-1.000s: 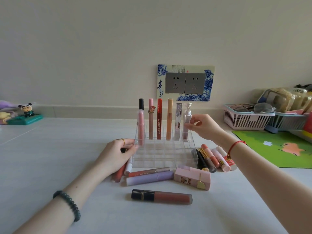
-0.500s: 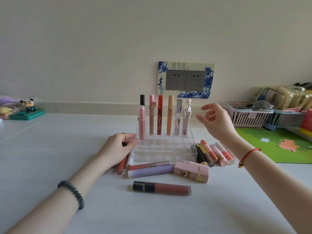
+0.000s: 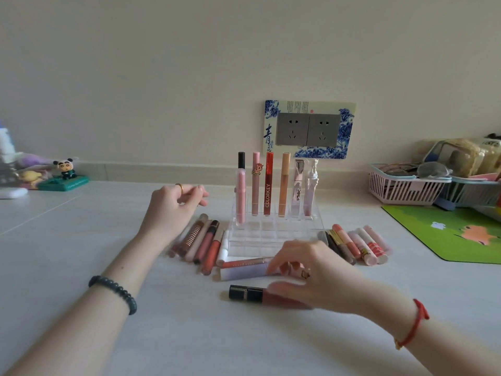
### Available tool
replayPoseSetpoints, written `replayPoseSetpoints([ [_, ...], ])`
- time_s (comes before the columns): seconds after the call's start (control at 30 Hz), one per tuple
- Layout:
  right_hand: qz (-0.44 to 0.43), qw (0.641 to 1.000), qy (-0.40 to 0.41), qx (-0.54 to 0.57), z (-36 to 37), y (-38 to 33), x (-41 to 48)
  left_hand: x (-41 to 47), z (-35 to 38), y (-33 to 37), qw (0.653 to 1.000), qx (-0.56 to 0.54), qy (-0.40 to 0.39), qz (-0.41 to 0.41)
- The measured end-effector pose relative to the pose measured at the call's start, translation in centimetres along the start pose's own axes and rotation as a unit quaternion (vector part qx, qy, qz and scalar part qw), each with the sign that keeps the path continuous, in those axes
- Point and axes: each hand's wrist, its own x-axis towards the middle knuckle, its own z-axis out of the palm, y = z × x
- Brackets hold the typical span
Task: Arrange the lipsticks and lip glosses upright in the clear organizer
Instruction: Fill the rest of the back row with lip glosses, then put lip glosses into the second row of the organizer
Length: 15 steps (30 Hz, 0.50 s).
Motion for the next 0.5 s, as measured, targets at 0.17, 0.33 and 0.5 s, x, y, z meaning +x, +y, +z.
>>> replayPoseSetpoints([
  [0.17, -0.005, 0.999, -0.037, -0.040, 0.8, -0.5, -0.2, 0.3, -0.8, -1.4, 0.999, 0.013, 0.000, -0.030],
  [0.33, 0.002, 0.998, -0.033, -0.057, 1.0, -0.7, -0.4, 0.4, -0.7, -2.2, 0.998, 0.037, -0.009, -0.042],
  [0.5, 0.014, 0.999, -0.029, -0.044, 0.9, -0.9, -0.3, 0.5, -0.6, -2.9, 0.997, 0.061, -0.010, -0.052],
])
